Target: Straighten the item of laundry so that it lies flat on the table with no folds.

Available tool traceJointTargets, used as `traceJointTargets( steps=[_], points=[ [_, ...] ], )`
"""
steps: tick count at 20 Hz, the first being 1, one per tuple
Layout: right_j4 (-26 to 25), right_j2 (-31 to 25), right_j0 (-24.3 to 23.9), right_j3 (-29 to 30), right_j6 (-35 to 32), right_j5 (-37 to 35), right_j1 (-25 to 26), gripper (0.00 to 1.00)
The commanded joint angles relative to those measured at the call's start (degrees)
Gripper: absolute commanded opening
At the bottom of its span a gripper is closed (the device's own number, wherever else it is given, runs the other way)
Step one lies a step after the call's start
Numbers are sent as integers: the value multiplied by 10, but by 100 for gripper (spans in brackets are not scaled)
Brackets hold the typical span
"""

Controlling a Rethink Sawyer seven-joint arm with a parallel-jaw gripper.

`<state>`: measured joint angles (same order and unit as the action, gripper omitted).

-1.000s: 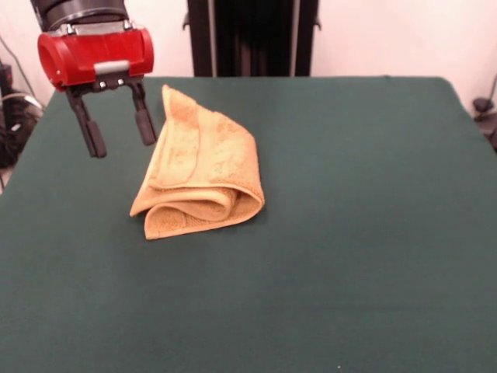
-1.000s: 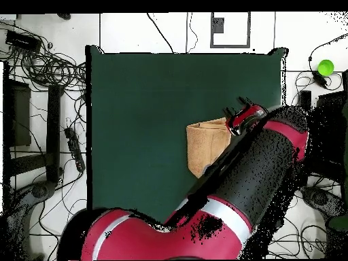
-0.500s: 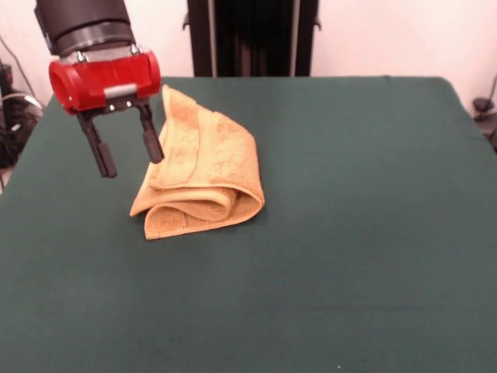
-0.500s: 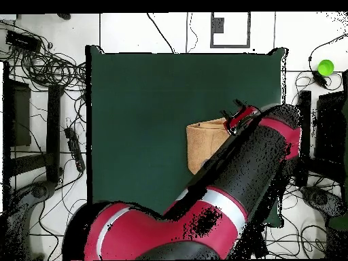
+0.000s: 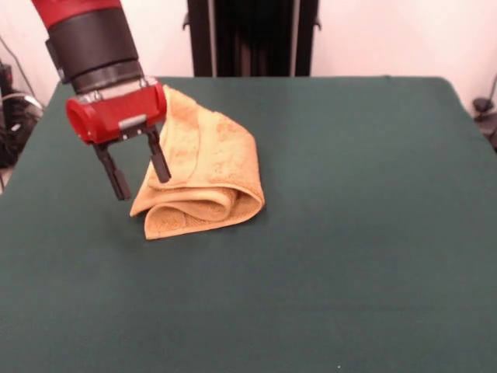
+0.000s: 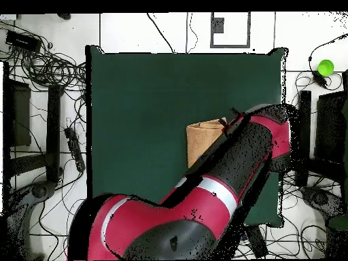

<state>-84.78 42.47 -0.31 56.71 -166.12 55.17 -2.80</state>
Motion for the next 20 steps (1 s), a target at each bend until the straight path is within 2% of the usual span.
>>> traceJointTargets(
  steps=[1, 13, 20],
  points=[
    [-35, -64, 29, -35, -123, 30, 44, 100],
    [-56, -54, 37, -35, -146, 34, 51, 100],
    [-95, -31, 49, -34, -182, 46, 65, 100]
  ],
)
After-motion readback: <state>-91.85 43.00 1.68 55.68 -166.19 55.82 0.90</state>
